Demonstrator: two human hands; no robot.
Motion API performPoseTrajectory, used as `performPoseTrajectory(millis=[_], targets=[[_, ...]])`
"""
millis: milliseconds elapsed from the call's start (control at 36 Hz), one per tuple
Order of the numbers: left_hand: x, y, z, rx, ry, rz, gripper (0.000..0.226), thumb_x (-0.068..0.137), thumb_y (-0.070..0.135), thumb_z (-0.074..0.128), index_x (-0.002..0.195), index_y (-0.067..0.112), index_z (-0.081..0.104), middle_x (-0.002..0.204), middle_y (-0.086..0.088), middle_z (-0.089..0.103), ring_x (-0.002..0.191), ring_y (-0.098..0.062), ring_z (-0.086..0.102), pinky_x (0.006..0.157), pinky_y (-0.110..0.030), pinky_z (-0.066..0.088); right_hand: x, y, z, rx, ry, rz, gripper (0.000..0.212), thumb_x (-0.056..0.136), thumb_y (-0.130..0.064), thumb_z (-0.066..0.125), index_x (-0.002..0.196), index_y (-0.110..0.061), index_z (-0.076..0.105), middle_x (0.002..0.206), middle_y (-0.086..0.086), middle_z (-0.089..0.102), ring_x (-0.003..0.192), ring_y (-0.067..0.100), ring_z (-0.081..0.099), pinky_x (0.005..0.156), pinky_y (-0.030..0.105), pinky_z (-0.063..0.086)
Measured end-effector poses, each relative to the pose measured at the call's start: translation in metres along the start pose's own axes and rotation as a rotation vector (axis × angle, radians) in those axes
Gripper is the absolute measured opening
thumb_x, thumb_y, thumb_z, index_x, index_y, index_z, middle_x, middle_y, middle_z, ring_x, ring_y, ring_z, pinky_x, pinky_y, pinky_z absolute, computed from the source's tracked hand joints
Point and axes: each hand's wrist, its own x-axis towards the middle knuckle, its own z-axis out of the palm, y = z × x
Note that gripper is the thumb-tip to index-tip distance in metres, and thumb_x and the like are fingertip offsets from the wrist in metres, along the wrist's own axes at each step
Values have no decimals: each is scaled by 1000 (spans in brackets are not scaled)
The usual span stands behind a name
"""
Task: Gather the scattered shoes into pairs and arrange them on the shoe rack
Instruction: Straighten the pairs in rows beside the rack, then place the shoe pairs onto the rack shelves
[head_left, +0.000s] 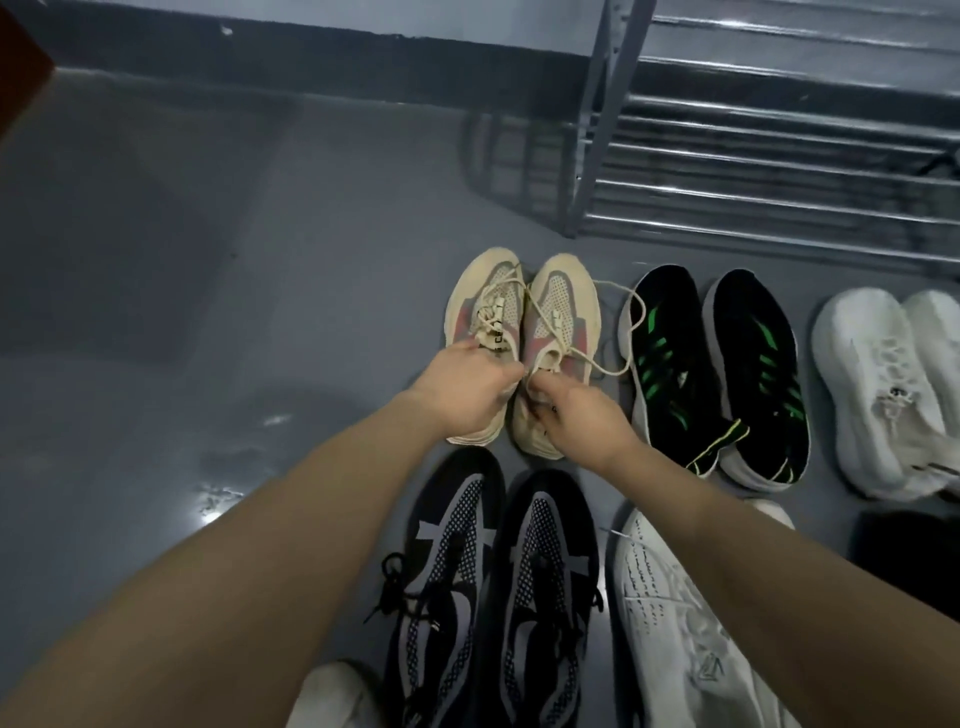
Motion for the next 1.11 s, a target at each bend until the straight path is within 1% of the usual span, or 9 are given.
performPoseTrajectory(millis=[56, 139, 250, 306, 389, 472, 583, 861, 1111], targets=[[-2, 3, 6, -10, -17, -6, 13, 89, 18, 48, 101, 14, 51, 102, -5, 61, 99, -24, 57, 97, -31, 34, -2, -2, -4, -66, -50, -11, 27, 94, -22, 42, 121, -19, 46, 118, 6, 57, 102, 33, 58, 72, 37, 42], [-8, 6, 12, -13, -63, -40, 26, 83, 25, 56, 105, 17, 46, 107, -2, 58, 105, -21, 53, 96, -31, 32, -5, -1, -8, -178, -73, -41, 29, 97, -31, 39, 123, -20, 42, 119, 4, 54, 103, 32, 58, 68, 34, 39], [-9, 12, 11, 5, -145, -81, 44, 80, 27, 61, 117, 14, 40, 116, -2, 55, 111, -21, 50, 94, -34, 35, -13, -1, -10, -224, -151, -54, 49, 86, -41, 55, 124, -17, 38, 123, 6, 45, 113, 31, 49, 77, 36, 42], [-7, 17, 8, 32, -160, -107, 43, 82, 21, 59, 119, 13, 39, 116, -4, 55, 110, -22, 50, 84, -34, 40, -16, -3, -11, -233, -168, -32, 56, 81, -38, 62, 125, -16, 35, 125, 6, 40, 115, 32, 45, 80, 40, 44], [-5, 22, 3, 78, -171, -128, 36, 86, 12, 53, 119, 11, 38, 114, -6, 57, 106, -24, 52, 69, -33, 38, -18, -5, -13, -285, -152, -6, 57, 80, -26, 67, 124, -13, 33, 125, 9, 37, 116, 31, 41, 73, 36, 40], [-6, 22, 0, 82, -173, -126, 36, 86, 8, 52, 120, 10, 39, 112, -8, 58, 103, -27, 55, 68, -34, 37, -18, -8, -19, -321, -137, -21, 56, 78, -18, 68, 121, -11, 34, 123, 11, 38, 116, 30, 38, 71, 34, 41], [-7, 26, -11, 170, -98, -103, 35, 88, 11, 52, 121, 11, 41, 114, -7, 57, 107, -25, 53, 74, -36, 43, -24, -9, -37, -317, -90, -12, 53, 75, -13, 64, 120, -9, 35, 122, 12, 40, 116, 31, 38, 69, 35, 39], [0, 61, -50, 237, 84, -15, 40, 88, 24, 57, 123, 14, 41, 122, -3, 51, 114, -23, 50, 79, -35, 45, -57, 6, -96, -394, 20, 48, 51, 76, -24, 64, 120, -12, 40, 118, 9, 43, 111, 28, 41, 62, 32, 37], [33, 86, -90, 213, 117, 106, 41, 90, 25, 52, 127, 16, 39, 126, 0, 43, 119, -19, 41, 67, -32, 43, -74, 37, -133, -332, 116, 178, 48, 76, -25, 62, 116, -12, 41, 119, 12, 41, 119, 33, 37, 64, 36, 46]])
